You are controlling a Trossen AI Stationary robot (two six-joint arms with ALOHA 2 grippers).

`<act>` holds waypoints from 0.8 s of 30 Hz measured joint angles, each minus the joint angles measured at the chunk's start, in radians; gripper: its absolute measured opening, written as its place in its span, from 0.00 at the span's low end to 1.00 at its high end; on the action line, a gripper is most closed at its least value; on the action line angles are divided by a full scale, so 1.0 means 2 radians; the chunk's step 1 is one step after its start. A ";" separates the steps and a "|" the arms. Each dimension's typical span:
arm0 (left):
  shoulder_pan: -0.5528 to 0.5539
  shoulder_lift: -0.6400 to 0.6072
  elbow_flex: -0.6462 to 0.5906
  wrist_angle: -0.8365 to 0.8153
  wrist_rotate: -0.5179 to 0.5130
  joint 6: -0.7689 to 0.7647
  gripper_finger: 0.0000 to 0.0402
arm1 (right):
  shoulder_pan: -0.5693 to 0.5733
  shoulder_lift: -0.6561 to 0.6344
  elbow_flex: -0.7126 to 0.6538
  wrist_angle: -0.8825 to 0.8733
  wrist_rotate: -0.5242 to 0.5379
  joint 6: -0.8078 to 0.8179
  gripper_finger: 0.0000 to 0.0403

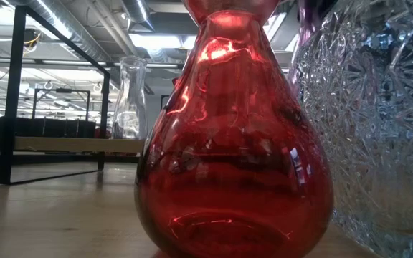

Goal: Sort vases onto shelf
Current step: Put the left purple flower vase on the shelf aligned with the other purple flower vase

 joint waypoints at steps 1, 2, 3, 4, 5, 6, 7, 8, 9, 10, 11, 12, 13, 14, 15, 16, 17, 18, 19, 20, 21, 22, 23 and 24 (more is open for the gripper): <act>0.000 0.000 0.000 0.000 -0.005 -0.005 0.21 | -0.005 0.004 0.001 -0.009 -0.005 -0.006 0.33; 0.000 0.000 0.000 0.000 -0.008 -0.009 0.21 | -0.008 0.007 0.001 -0.018 -0.009 -0.012 0.33; 0.000 0.000 0.000 0.000 -0.012 -0.011 0.21 | -0.011 0.009 0.001 -0.024 -0.013 -0.017 0.33; 0.000 0.000 0.000 0.000 -0.014 -0.014 0.21 | -0.013 0.011 0.001 -0.026 -0.017 -0.024 0.33; 0.000 0.000 0.000 0.000 -0.016 -0.014 0.21 | -0.012 0.012 0.001 -0.027 -0.018 -0.032 0.33; 0.000 0.000 0.000 0.000 -0.017 -0.017 0.21 | -0.012 0.012 0.001 -0.026 -0.018 -0.041 0.33; 0.000 0.000 0.000 0.000 -0.017 -0.020 0.21 | -0.014 0.012 0.001 -0.026 -0.020 -0.047 0.33; 0.000 0.000 0.000 0.000 -0.018 -0.023 0.21 | -0.015 0.012 0.001 -0.026 -0.022 -0.051 0.33; 0.000 0.000 0.000 0.000 -0.018 -0.025 0.21 | -0.015 0.012 0.001 -0.028 -0.023 -0.054 0.33; 0.000 0.000 0.000 0.000 -0.018 -0.026 0.21 | -0.015 0.012 0.001 -0.030 -0.022 -0.056 0.33; 0.000 0.000 0.000 0.000 -0.018 -0.026 0.21 | -0.015 0.012 0.001 -0.031 -0.019 -0.059 0.33; 0.000 0.000 0.000 0.000 -0.019 -0.026 0.21 | -0.015 0.012 -0.002 -0.030 -0.018 -0.063 0.33; 0.000 0.000 0.000 0.000 -0.021 -0.026 0.21 | -0.014 0.012 -0.006 -0.026 -0.018 -0.063 0.33; 0.000 0.000 0.000 0.000 -0.025 -0.026 0.21 | -0.014 0.012 -0.011 -0.023 -0.019 -0.063 0.33; 0.000 0.000 0.000 0.000 -0.029 -0.026 0.21 | -0.014 0.012 -0.017 -0.022 -0.019 -0.064 0.33; 0.000 0.000 0.000 0.000 -0.031 -0.026 0.21 | -0.014 0.012 -0.025 -0.020 -0.022 -0.064 0.33; 0.000 0.000 0.000 0.000 -0.031 -0.026 0.21 | -0.014 0.012 -0.033 -0.016 -0.029 -0.064 0.33; 0.000 0.000 0.000 0.000 -0.032 -0.026 0.21 | -0.014 0.012 -0.039 -0.012 -0.036 -0.064 0.33; 0.000 0.000 0.000 0.000 -0.032 -0.026 0.21 | -0.014 0.012 -0.044 -0.007 -0.039 -0.064 0.33; 0.000 0.000 0.000 0.000 -0.032 -0.027 0.21 | -0.014 0.012 -0.049 -0.003 -0.039 -0.064 0.33; 0.000 0.000 0.000 0.000 -0.032 -0.027 0.21 | -0.013 0.012 -0.054 0.002 -0.037 -0.065 0.33; 0.000 0.000 0.000 0.000 -0.032 -0.028 0.21 | -0.014 0.011 -0.060 0.007 -0.037 -0.065 0.33; 0.000 0.000 0.000 -0.001 -0.032 -0.031 0.21 | -0.014 0.010 -0.065 0.013 -0.037 -0.065 0.33; 0.000 0.000 0.000 -0.001 -0.032 -0.034 0.21 | -0.014 0.010 -0.070 0.021 -0.036 -0.065 0.33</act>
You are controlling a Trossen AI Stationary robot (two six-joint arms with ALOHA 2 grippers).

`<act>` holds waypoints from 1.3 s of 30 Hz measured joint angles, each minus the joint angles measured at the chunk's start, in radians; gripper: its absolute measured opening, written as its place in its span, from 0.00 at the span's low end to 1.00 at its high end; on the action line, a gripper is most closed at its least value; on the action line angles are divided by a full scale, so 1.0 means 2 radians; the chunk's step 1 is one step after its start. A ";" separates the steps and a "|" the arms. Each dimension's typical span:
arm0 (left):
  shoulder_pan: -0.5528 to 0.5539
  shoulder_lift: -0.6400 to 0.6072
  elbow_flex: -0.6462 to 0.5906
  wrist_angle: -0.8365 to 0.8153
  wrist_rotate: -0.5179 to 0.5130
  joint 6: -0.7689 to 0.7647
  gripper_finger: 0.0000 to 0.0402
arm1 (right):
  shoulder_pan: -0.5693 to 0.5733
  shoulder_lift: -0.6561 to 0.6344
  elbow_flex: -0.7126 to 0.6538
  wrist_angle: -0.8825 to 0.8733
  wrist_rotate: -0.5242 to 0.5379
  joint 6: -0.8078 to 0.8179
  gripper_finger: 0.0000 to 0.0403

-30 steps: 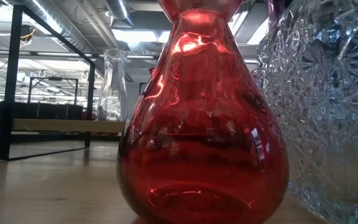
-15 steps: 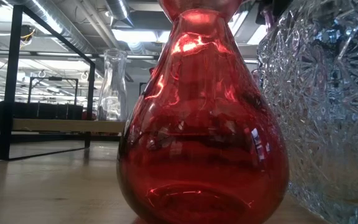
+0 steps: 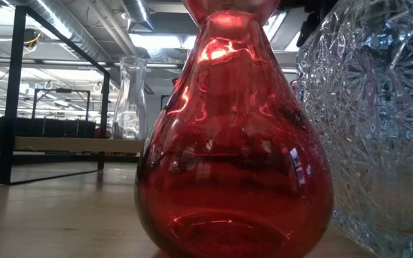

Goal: Sort vases onto shelf
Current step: Put the left purple flower vase on the shelf aligned with the other purple flower vase

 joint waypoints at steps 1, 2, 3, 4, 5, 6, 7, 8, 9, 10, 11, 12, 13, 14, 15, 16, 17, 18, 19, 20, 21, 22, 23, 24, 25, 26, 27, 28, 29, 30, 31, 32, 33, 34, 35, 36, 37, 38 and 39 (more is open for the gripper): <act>0.000 0.000 0.000 0.000 0.000 -0.002 0.21 | 0.000 0.000 -0.004 0.005 0.001 -0.001 0.33; 0.000 0.000 0.000 0.000 0.000 -0.003 0.21 | 0.000 0.000 -0.007 0.008 0.001 -0.002 0.33; 0.000 0.000 0.000 0.000 0.000 -0.004 0.21 | 0.000 0.000 -0.010 0.009 0.000 -0.002 0.33; 0.000 0.000 0.000 0.000 -0.001 -0.004 0.21 | 0.000 -0.002 -0.013 0.013 0.000 -0.002 0.33; 0.000 0.000 0.000 0.000 -0.002 -0.004 0.21 | 0.000 -0.003 -0.016 0.015 0.000 -0.002 0.33; 0.000 0.000 0.000 0.000 -0.002 -0.005 0.21 | 0.000 -0.006 -0.020 0.022 0.001 -0.002 0.33; 0.000 0.000 0.000 0.000 -0.003 -0.006 0.21 | 0.000 -0.008 -0.023 0.025 0.003 -0.002 0.33; 0.000 0.000 0.000 0.000 -0.004 -0.006 0.21 | 0.000 -0.010 -0.025 0.027 0.007 -0.001 0.33; 0.000 0.000 0.000 0.000 -0.006 -0.006 0.21 | 0.000 -0.013 -0.028 0.029 0.012 0.000 0.33; 0.000 0.000 0.000 0.000 -0.007 -0.007 0.21 | 0.001 -0.016 -0.031 0.029 0.016 0.001 0.33; 0.000 0.000 0.000 0.000 -0.008 -0.007 0.21 | 0.001 -0.019 -0.033 0.029 0.018 0.001 0.33; 0.000 0.000 0.000 0.000 -0.008 -0.008 0.21 | 0.001 -0.021 -0.036 0.029 0.020 0.002 0.33; 0.000 0.000 0.000 0.000 -0.008 -0.008 0.21 | 0.000 -0.022 -0.038 0.028 0.021 0.002 0.33; 0.000 0.000 0.000 0.000 -0.008 -0.008 0.21 | 0.000 -0.023 -0.039 0.029 0.023 0.002 0.33; 0.000 0.000 0.000 0.000 -0.009 -0.008 0.21 | 0.000 -0.025 -0.041 0.031 0.023 0.003 0.33; 0.000 0.001 0.000 0.000 -0.010 -0.008 0.21 | 0.000 -0.025 -0.043 0.032 0.024 0.003 0.33; 0.000 0.001 0.000 0.000 -0.012 -0.008 0.21 | 0.000 -0.026 -0.044 0.035 0.025 0.003 0.33; 0.000 0.003 0.000 0.000 -0.014 -0.008 0.21 | 0.000 -0.026 -0.044 0.037 0.026 0.003 0.33; 0.000 0.003 0.000 0.000 -0.015 -0.008 0.21 | 0.000 -0.026 -0.045 0.039 0.026 0.004 0.33; 0.000 0.004 0.000 0.000 -0.016 -0.008 0.21 | 0.000 -0.026 -0.045 0.041 0.027 0.004 0.33; 0.000 0.004 0.000 0.000 -0.016 -0.008 0.21 | 0.000 -0.026 -0.045 0.042 0.027 0.004 0.33; 0.000 0.004 0.000 0.000 -0.016 -0.009 0.21 | 0.000 -0.026 -0.045 0.042 0.029 0.004 0.33; 0.000 0.005 0.000 0.000 -0.017 -0.012 0.21 | 0.000 -0.026 -0.045 0.042 0.032 0.007 0.33; 0.000 0.006 0.000 0.000 -0.018 -0.014 0.21 | 0.001 -0.026 -0.045 0.042 0.037 0.012 0.33; 0.000 0.007 0.000 0.000 -0.020 -0.016 0.21 | 0.001 -0.026 -0.045 0.042 0.041 0.015 0.33; 0.000 0.007 0.000 0.000 -0.020 -0.017 0.21 | 0.001 -0.025 -0.045 0.042 0.042 0.016 0.33; 0.000 0.008 0.000 0.000 -0.020 -0.017 0.21 | 0.001 -0.025 -0.045 0.042 0.042 0.016 0.33; 0.000 0.009 0.000 0.000 -0.020 -0.017 0.21 | 0.000 -0.025 -0.045 0.042 0.041 0.016 0.33; 0.000 0.010 0.000 0.000 -0.020 -0.018 0.21 | 0.000 -0.025 -0.045 0.042 0.041 0.016 0.34; 0.000 0.010 0.000 0.000 -0.020 -0.019 0.21 | 0.000 -0.025 -0.045 0.042 0.042 0.015 0.34; 0.000 0.011 0.000 0.000 -0.021 -0.019 0.21 | 0.000 -0.025 -0.045 0.042 0.042 0.015 0.35; 0.000 0.012 0.000 0.000 -0.020 -0.019 0.21 | 0.000 -0.025 -0.046 0.042 0.040 0.015 0.37; 0.000 0.013 0.000 0.000 -0.020 -0.019 0.21 | 0.000 -0.025 -0.046 0.042 0.039 0.015 0.38; 0.000 0.014 0.000 0.000 -0.021 -0.019 0.21 | 0.000 -0.025 -0.046 0.041 0.037 0.016 0.39; 0.000 0.014 0.000 0.000 -0.020 -0.019 0.21 | 0.000 -0.025 -0.046 0.039 0.033 0.016 0.40; 0.000 0.015 0.000 0.000 -0.020 -0.019 0.21 | 0.000 -0.024 -0.047 0.037 0.030 0.016 0.42; 0.000 0.016 0.000 0.000 -0.020 -0.019 0.21 | 0.000 -0.024 -0.047 0.036 0.028 0.016 0.43; 0.000 0.017 0.000 0.000 -0.020 -0.019 0.21 | 0.000 -0.023 -0.047 0.037 0.025 0.016 0.44; 0.000 0.017 0.000 0.000 -0.020 -0.019 0.21 | 0.000 -0.023 -0.047 0.038 0.022 0.016 0.45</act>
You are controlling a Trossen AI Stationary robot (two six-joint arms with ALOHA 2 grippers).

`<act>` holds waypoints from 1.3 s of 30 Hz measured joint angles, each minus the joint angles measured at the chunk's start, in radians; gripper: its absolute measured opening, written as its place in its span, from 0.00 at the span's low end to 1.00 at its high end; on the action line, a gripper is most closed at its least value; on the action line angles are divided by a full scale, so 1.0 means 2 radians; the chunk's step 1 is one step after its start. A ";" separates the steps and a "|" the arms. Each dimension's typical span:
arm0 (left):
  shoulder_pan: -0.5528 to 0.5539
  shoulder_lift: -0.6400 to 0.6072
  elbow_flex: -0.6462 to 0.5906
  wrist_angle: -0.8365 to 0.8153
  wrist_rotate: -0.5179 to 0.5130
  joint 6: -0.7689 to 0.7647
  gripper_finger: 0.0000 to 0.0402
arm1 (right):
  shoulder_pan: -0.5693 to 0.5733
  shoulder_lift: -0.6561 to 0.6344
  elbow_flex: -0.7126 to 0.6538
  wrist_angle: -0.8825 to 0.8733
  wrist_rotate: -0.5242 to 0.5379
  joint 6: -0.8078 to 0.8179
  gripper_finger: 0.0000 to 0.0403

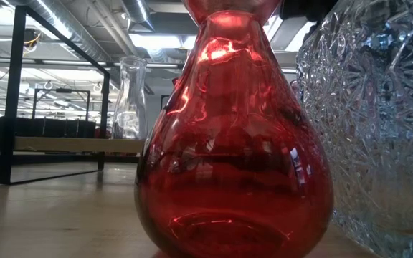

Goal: Sort vases onto shelf
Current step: Put the left purple flower vase on the shelf aligned with the other purple flower vase, then put the purple flower vase on the shelf aligned with the other purple flower vase

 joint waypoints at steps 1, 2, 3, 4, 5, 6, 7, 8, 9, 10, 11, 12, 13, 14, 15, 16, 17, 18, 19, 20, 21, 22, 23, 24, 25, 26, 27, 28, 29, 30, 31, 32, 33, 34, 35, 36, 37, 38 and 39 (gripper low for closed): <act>0.000 0.000 0.000 0.000 0.000 0.000 0.21 | 0.000 -0.001 0.000 0.001 -0.002 0.000 0.45; 0.000 0.000 0.000 0.000 0.000 0.000 0.21 | 0.000 -0.002 0.000 0.000 -0.004 0.000 0.46; 0.000 0.000 0.000 0.000 0.000 0.000 0.21 | 0.000 -0.003 0.000 0.001 -0.004 0.000 0.46; 0.000 0.000 0.000 0.000 0.000 0.000 0.21 | 0.000 -0.004 0.000 0.001 -0.004 0.002 0.46; 0.000 0.000 0.000 0.000 0.000 0.000 0.21 | 0.000 -0.007 0.000 0.000 -0.005 0.006 0.46; 0.000 0.000 0.000 0.000 0.000 0.000 0.21 | 0.000 -0.009 0.000 0.000 -0.005 0.007 0.46; 0.000 0.000 0.000 0.000 0.000 0.000 0.21 | 0.000 -0.011 0.000 0.000 -0.005 0.009 0.46; 0.000 0.000 0.000 0.000 0.000 0.000 0.21 | 0.000 -0.015 0.000 -0.001 -0.005 0.009 0.46; 0.000 0.000 0.000 0.000 0.000 0.001 0.21 | 0.000 -0.018 0.000 -0.002 -0.004 0.011 0.46; 0.000 0.000 0.000 0.000 0.000 0.002 0.21 | 0.000 -0.021 0.000 -0.004 -0.004 0.014 0.46; 0.000 0.000 0.000 0.000 0.000 0.002 0.21 | 0.000 -0.024 0.000 -0.005 -0.004 0.020 0.46; 0.000 0.000 0.000 0.000 0.000 0.002 0.21 | 0.000 -0.027 0.000 -0.006 -0.002 0.023 0.46; 0.000 0.000 0.000 0.000 0.000 0.003 0.21 | 0.000 -0.031 0.000 -0.007 -0.001 0.026 0.46; 0.000 0.000 0.000 0.000 -0.001 0.004 0.21 | 0.000 -0.035 0.000 -0.008 -0.001 0.030 0.46; 0.000 0.000 0.000 0.000 -0.001 0.006 0.21 | 0.000 -0.038 0.001 -0.009 0.000 0.035 0.46; 0.000 0.000 0.000 0.000 -0.001 0.010 0.21 | 0.000 -0.042 0.001 -0.009 0.000 0.037 0.46; 0.000 0.000 0.000 0.000 -0.001 0.012 0.21 | 0.000 -0.045 0.001 -0.011 0.000 0.041 0.46; 0.000 0.000 0.000 0.000 -0.001 0.013 0.21 | 0.000 -0.047 0.001 -0.012 0.000 0.047 0.46; 0.000 0.000 0.000 0.000 -0.001 0.013 0.21 | 0.000 -0.051 0.001 -0.011 0.000 0.051 0.46; 0.000 0.000 0.000 0.000 -0.001 0.013 0.21 | 0.000 -0.055 0.001 -0.011 0.000 0.054 0.46; 0.000 0.000 0.000 0.000 -0.001 0.015 0.21 | 0.000 -0.059 0.001 -0.012 -0.001 0.060 0.46; 0.000 0.000 0.000 0.000 -0.001 0.016 0.21 | 0.000 -0.064 0.003 -0.012 0.000 0.062 0.46; 0.000 0.000 0.000 -0.001 -0.001 0.016 0.21 | 0.000 -0.068 0.005 -0.014 0.001 0.066 0.46; 0.000 0.000 0.000 -0.001 -0.001 0.016 0.21 | 0.000 -0.071 0.009 -0.018 0.003 0.070 0.46; 0.000 0.000 0.000 -0.001 -0.001 0.017 0.21 | 0.000 -0.073 0.013 -0.025 0.007 0.074 0.46; 0.000 0.000 0.000 -0.001 -0.001 0.017 0.21 | 0.000 -0.077 0.017 -0.033 0.010 0.075 0.46; 0.000 0.000 0.000 -0.001 -0.001 0.017 0.21 | 0.000 -0.080 0.021 -0.042 0.010 0.077 0.46; 0.000 0.000 0.000 -0.001 -0.001 0.017 0.21 | 0.000 -0.083 0.025 -0.053 0.010 0.082 0.46; 0.000 0.000 0.000 -0.001 -0.001 0.017 0.21 | 0.001 -0.086 0.027 -0.065 0.010 0.089 0.46; 0.000 0.000 0.000 -0.001 -0.002 0.017 0.21 | 0.002 -0.090 0.027 -0.077 0.009 0.099 0.46; 0.000 0.000 0.000 -0.001 -0.003 0.017 0.21 | 0.008 -0.095 0.027 -0.089 0.010 0.110 0.46; 0.000 0.000 0.000 0.000 -0.004 0.017 0.21 | 0.016 -0.098 0.027 -0.097 0.014 0.122 0.46; 0.000 0.000 0.000 -0.001 -0.005 0.017 0.21 | 0.025 -0.103 0.027 -0.102 0.023 0.138 0.46; 0.000 0.000 0.000 -0.001 -0.006 0.017 0.21 | 0.038 -0.108 0.025 -0.101 0.035 0.156 0.46; 0.000 0.000 0.000 -0.001 -0.008 0.016 0.21 | 0.051 -0.115 0.020 -0.100 0.045 0.176 0.46; 0.000 0.001 0.000 0.000 -0.009 0.016 0.21 | 0.068 -0.122 0.013 -0.099 0.056 0.200 0.46; 0.000 0.002 0.000 0.000 -0.012 0.016 0.21 | 0.085 -0.129 0.005 -0.099 0.069 0.224 0.46; 0.000 0.003 0.000 0.000 -0.014 0.017 0.21 | 0.102 -0.137 -0.003 -0.098 0.079 0.251 0.46; 0.000 0.003 0.000 0.000 -0.014 0.017 0.21 | 0.119 -0.144 -0.013 -0.098 0.088 0.278 0.46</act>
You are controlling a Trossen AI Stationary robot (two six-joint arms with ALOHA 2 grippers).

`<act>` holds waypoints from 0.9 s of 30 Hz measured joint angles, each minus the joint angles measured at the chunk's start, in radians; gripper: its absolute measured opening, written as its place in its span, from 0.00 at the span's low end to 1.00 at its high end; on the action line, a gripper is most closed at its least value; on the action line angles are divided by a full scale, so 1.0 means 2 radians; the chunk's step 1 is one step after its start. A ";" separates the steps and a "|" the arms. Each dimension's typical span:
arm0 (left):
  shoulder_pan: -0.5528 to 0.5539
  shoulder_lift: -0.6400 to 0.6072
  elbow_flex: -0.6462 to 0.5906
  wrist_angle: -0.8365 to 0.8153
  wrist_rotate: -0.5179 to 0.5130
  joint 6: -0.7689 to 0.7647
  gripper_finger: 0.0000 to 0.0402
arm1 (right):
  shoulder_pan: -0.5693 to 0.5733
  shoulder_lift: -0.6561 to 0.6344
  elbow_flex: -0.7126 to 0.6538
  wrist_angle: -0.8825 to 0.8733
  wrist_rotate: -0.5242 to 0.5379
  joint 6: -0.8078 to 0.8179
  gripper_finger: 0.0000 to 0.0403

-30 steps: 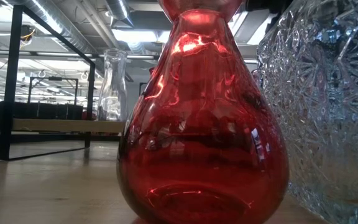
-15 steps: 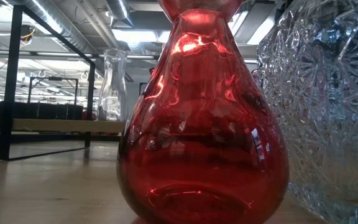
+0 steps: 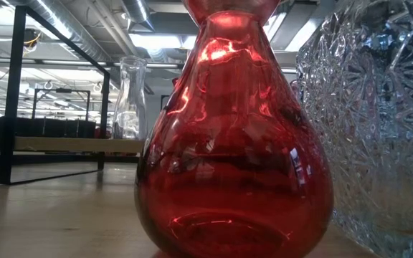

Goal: Sort vases onto shelf
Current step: Put the purple flower vase on the shelf aligned with the other purple flower vase

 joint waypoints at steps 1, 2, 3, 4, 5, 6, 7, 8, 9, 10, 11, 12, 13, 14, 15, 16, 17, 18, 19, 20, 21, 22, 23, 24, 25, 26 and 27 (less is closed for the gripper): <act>0.000 0.001 0.000 0.000 0.000 0.000 0.21 | 0.018 -0.007 -0.012 -0.001 0.010 0.031 0.46; 0.000 0.003 0.000 0.000 -0.001 0.000 0.21 | 0.037 -0.013 -0.025 -0.002 0.019 0.065 0.46; 0.000 0.003 0.000 0.000 -0.003 0.001 0.21 | 0.057 -0.019 -0.038 -0.002 0.027 0.100 0.46; 0.000 0.004 0.000 0.000 -0.004 0.004 0.21 | 0.074 -0.026 -0.050 -0.002 0.032 0.136 0.46; 0.000 0.005 0.000 0.000 -0.004 0.006 0.21 | 0.092 -0.033 -0.062 -0.002 0.036 0.173 0.46; 0.000 0.007 0.000 0.000 -0.004 0.007 0.21 | 0.108 -0.038 -0.071 -0.002 0.039 0.208 0.46; 0.000 0.008 0.000 0.000 -0.005 0.009 0.21 | 0.125 -0.043 -0.079 0.000 0.040 0.241 0.46; 0.000 0.009 0.000 0.000 -0.005 0.010 0.21 | 0.141 -0.046 -0.086 0.001 0.042 0.272 0.46; 0.000 0.009 0.000 0.000 -0.005 0.010 0.21 | 0.157 -0.047 -0.091 0.001 0.044 0.301 0.46; 0.000 0.010 0.000 0.000 -0.005 0.010 0.21 | 0.171 -0.047 -0.094 -0.001 0.044 0.332 0.46; 0.000 0.011 0.000 0.000 -0.005 0.010 0.21 | 0.184 -0.047 -0.097 -0.002 0.043 0.362 0.46; 0.000 0.012 0.000 0.000 -0.005 0.010 0.21 | 0.196 -0.047 -0.100 -0.002 0.041 0.392 0.46; 0.000 0.012 0.000 0.000 -0.005 0.010 0.21 | 0.207 -0.046 -0.103 -0.002 0.035 0.426 0.46; 0.000 0.013 0.000 0.000 -0.005 0.009 0.21 | 0.216 -0.045 -0.107 0.000 0.023 0.462 0.46; 0.000 0.013 0.000 0.000 -0.005 0.009 0.21 | 0.224 -0.043 -0.113 0.002 0.010 0.494 0.46; 0.000 0.013 0.000 0.000 -0.005 0.009 0.21 | 0.230 -0.042 -0.118 0.008 -0.002 0.524 0.46; 0.000 0.013 0.000 0.000 -0.005 0.007 0.21 | 0.236 -0.042 -0.125 0.018 -0.012 0.551 0.46; 0.000 0.013 0.000 0.000 -0.005 0.006 0.21 | 0.241 -0.042 -0.131 0.032 -0.017 0.573 0.46; 0.000 0.013 0.000 0.000 -0.005 0.005 0.21 | 0.246 -0.042 -0.137 0.045 -0.021 0.596 0.46; 0.000 0.013 0.000 0.000 -0.005 0.005 0.21 | 0.251 -0.042 -0.143 0.057 -0.023 0.618 0.46; 0.000 0.013 0.000 0.000 -0.005 0.005 0.21 | 0.256 -0.042 -0.148 0.071 -0.023 0.635 0.46; 0.000 0.013 0.000 0.000 -0.005 0.005 0.21 | 0.261 -0.042 -0.153 0.086 -0.023 0.650 0.46; 0.000 0.014 0.000 0.000 -0.005 0.005 0.21 | 0.265 -0.042 -0.158 0.101 -0.027 0.659 0.46; 0.000 0.015 0.000 0.000 -0.005 0.005 0.21 | 0.266 -0.042 -0.162 0.111 -0.035 0.661 0.46; 0.000 0.016 0.000 0.000 -0.005 0.005 0.21 | 0.265 -0.039 -0.165 0.120 -0.046 0.663 0.46; 0.000 0.017 0.000 0.000 -0.004 0.005 0.21 | 0.264 -0.033 -0.165 0.121 -0.054 0.665 0.46; 0.000 0.017 0.000 0.000 -0.004 0.005 0.21 | 0.265 -0.028 -0.165 0.121 -0.057 0.668 0.46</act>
